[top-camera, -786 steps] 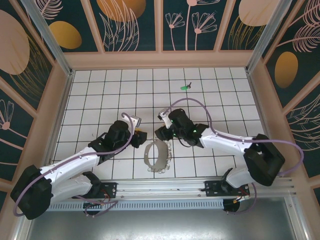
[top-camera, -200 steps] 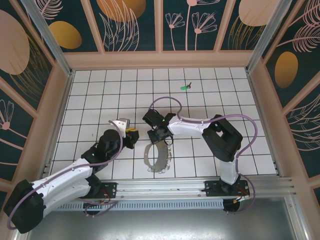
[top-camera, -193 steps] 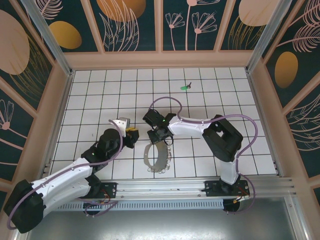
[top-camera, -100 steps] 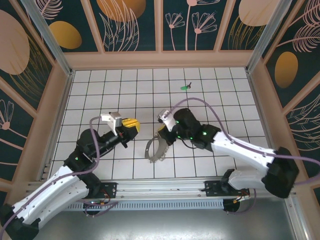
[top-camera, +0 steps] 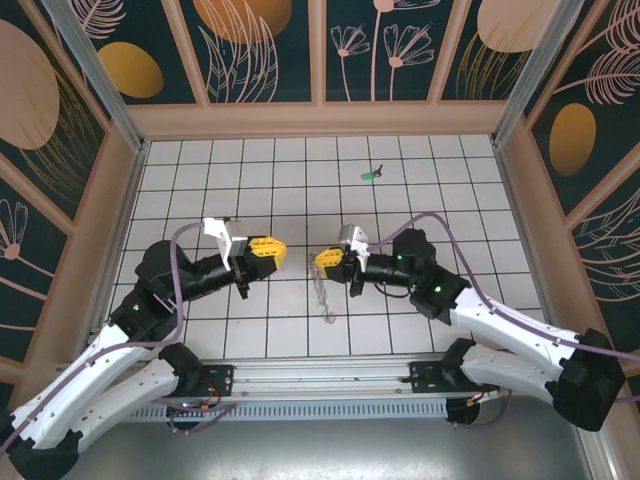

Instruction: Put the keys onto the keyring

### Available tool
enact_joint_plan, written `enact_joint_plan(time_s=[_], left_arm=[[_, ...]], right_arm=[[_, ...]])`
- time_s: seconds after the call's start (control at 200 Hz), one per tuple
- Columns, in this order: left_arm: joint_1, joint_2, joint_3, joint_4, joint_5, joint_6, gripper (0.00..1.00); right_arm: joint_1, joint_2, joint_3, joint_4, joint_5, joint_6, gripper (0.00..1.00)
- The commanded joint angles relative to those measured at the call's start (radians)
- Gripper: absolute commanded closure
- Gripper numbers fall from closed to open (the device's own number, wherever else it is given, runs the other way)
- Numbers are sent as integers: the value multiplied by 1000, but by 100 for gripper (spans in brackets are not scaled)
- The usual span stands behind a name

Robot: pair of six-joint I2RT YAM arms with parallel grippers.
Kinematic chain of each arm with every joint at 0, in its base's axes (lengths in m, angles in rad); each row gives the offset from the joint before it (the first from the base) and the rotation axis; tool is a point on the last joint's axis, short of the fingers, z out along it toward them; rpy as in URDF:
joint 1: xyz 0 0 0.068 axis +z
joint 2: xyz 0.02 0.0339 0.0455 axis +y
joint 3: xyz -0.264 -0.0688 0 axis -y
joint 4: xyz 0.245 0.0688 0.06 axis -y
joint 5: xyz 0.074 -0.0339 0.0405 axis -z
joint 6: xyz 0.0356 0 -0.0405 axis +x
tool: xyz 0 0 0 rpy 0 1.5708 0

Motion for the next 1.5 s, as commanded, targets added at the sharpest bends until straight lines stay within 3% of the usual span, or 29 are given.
enact_joint_plan(time_s=[0.0, 0.105, 0.19, 0.305, 0.781, 1.496], left_arm=[[4, -14, 14, -23, 92, 55, 92], [5, -28, -11, 5, 121, 50, 86], [5, -16, -6, 11, 148, 49, 75], [4, 0, -25, 57, 157, 38, 70], [4, 54, -21, 40, 227, 28, 72], [5, 136, 3, 72, 318, 19, 74]], right_arm=[[7, -70, -42, 243, -62, 74, 100], [30, -77, -35, 253, -55, 83, 100], [47, -54, -12, 229, -56, 78, 100], [46, -14, 0, 259, -118, 103, 100], [-13, 51, -15, 492, -300, 261, 100], [-24, 89, -56, 677, -312, 348, 100]])
